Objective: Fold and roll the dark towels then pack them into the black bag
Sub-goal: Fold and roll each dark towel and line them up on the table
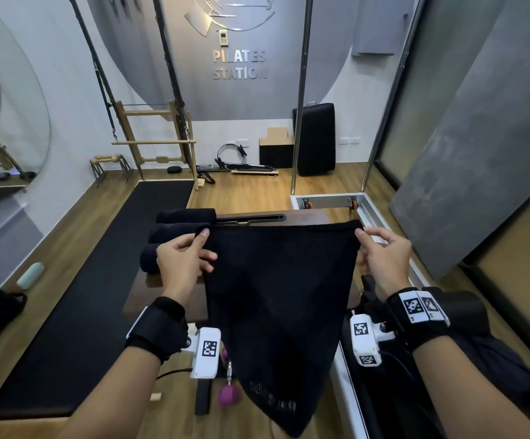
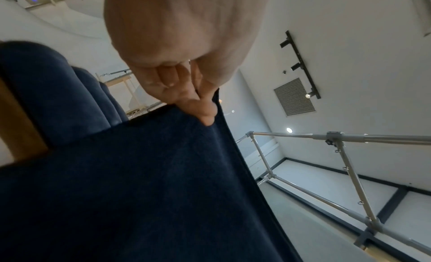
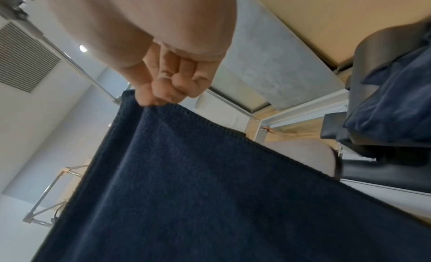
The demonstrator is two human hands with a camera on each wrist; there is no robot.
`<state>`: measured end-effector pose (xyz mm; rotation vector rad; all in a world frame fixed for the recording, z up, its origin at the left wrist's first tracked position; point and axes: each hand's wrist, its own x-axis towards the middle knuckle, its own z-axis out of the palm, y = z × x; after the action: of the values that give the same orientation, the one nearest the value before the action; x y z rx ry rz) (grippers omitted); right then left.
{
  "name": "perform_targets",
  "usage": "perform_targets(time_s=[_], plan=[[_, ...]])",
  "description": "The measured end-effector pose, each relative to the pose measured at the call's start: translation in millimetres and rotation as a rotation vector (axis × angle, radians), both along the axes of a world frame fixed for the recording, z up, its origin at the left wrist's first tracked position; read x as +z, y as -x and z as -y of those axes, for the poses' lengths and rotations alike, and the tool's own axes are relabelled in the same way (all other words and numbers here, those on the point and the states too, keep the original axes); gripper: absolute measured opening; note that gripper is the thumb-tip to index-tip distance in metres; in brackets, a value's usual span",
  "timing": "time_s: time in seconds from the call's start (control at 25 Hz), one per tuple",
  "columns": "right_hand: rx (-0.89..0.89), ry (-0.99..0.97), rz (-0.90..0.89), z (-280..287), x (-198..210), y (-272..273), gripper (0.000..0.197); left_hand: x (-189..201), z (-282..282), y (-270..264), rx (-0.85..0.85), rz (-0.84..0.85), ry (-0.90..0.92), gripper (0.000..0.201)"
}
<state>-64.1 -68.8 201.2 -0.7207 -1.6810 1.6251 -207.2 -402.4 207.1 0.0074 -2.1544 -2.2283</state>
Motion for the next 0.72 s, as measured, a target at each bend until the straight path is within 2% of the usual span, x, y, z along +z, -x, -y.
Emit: perform_targets(time_s=[0.12, 0.24, 0.36, 0.44, 0.6, 0.72], plan=[[0.082, 0.136, 0.018, -15, -11, 50, 0.010, -8, -31, 44, -0.007, 0.093, -0.071, 0.022], [0.088, 0.241, 0.025, -34, -22, 104, 0.006, -19, -61, 90, 0.045, 0.137, -0.121, 0.025], [0.088, 0.284, 0.040, -55, -37, 159, 0.004, -32, -86, 134, 0.105, 0.149, -0.136, 0.015], [0.084, 0.299, 0.059, -68, -48, 190, 0.004, -41, -98, 159, 0.127, 0.160, -0.123, 0.010], [0.107, 0.351, 0.149, -91, -78, 247, 0.004, -67, -119, 211, 0.163, 0.235, -0.064, 0.013], [0.137, 0.396, 0.229, -104, -105, 272, 0.017, -90, -126, 234, 0.158, 0.297, 0.009, 0.015]])
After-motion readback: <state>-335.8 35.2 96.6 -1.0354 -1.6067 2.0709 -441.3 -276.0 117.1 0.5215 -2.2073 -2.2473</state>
